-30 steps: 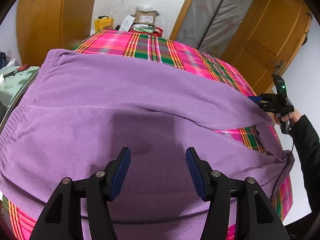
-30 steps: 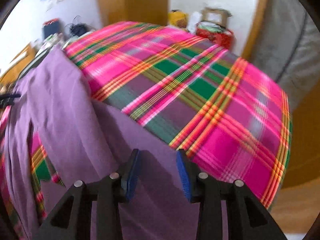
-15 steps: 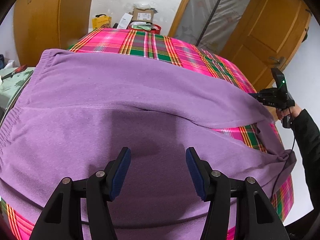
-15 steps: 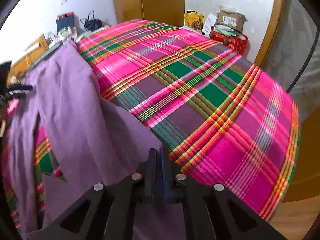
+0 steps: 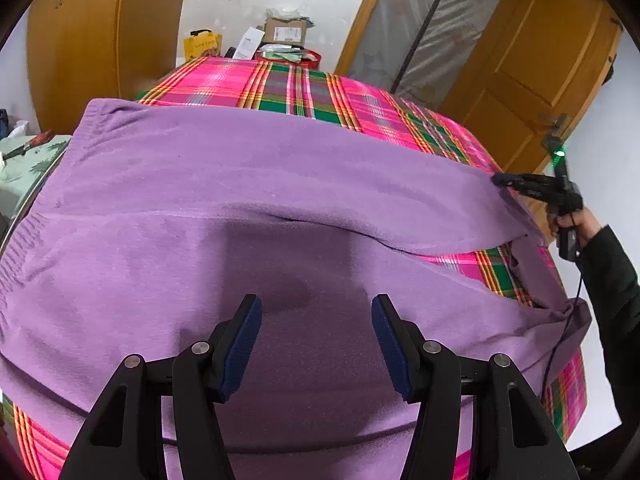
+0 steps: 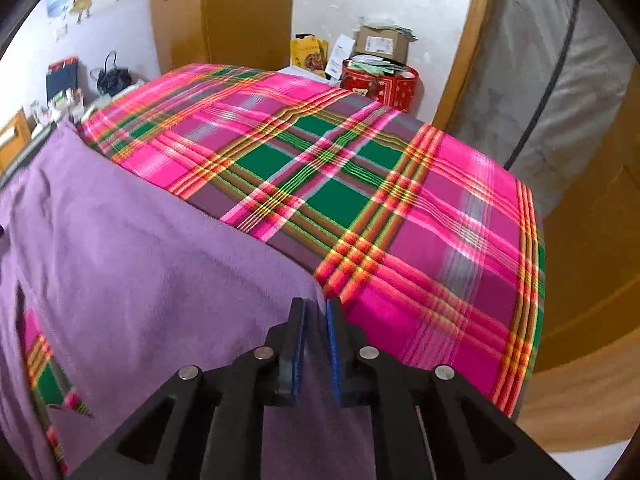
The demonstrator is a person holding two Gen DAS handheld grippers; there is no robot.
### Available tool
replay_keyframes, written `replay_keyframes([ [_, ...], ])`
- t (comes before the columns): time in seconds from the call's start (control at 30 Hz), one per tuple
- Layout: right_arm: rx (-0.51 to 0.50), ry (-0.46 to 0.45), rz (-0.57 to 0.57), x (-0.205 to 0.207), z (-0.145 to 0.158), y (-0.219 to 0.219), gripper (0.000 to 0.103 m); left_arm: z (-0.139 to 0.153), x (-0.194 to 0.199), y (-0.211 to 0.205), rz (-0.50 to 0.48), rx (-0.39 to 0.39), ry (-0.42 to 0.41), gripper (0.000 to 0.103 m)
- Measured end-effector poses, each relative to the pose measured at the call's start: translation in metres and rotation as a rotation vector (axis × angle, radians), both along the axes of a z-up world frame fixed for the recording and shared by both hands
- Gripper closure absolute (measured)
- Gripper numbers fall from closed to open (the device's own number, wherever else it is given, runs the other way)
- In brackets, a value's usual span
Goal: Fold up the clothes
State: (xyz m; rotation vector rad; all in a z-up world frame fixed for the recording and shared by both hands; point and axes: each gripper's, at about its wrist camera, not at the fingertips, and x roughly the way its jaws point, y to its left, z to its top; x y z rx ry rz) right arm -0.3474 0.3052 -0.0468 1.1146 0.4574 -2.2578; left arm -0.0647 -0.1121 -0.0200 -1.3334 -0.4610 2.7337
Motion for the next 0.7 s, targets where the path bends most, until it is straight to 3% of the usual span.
replay_keyframes([
  [0.03,-0.039,0.015,-0.023,0.003,0.007,0.01,0.09,0.001,0.001,-0.001,0.002,0.001,0.003,0.044],
  [0.1,-0.13,0.038,-0.114,0.007,0.021,0.045,0.074,0.0,0.001,-0.003,0.006,0.007,0.004,0.044],
  [0.17,-0.219,0.054,-0.23,0.011,0.033,0.085,0.065,-0.001,0.0,-0.004,0.005,0.012,0.002,0.044],
  [0.3,-0.329,-0.008,-0.45,0.016,0.024,0.158,0.061,-0.002,-0.001,0.002,-0.016,0.018,0.002,0.044],
  [0.4,-0.358,-0.087,-0.505,0.021,0.004,0.188,0.056,-0.001,-0.004,0.009,-0.032,0.014,-0.001,0.044],
  [0.6,-0.336,-0.206,-0.437,0.01,-0.033,0.178,0.056,0.003,-0.007,0.02,-0.045,-0.007,-0.002,0.044],
  [0.63,-0.337,-0.191,-0.427,0.008,-0.032,0.175,0.059,0.004,-0.008,0.021,-0.043,-0.011,-0.003,0.044],
  [0.7,-0.326,-0.159,-0.436,0.007,-0.029,0.177,0.076,0.004,-0.009,0.02,-0.037,-0.017,-0.005,0.044],
])
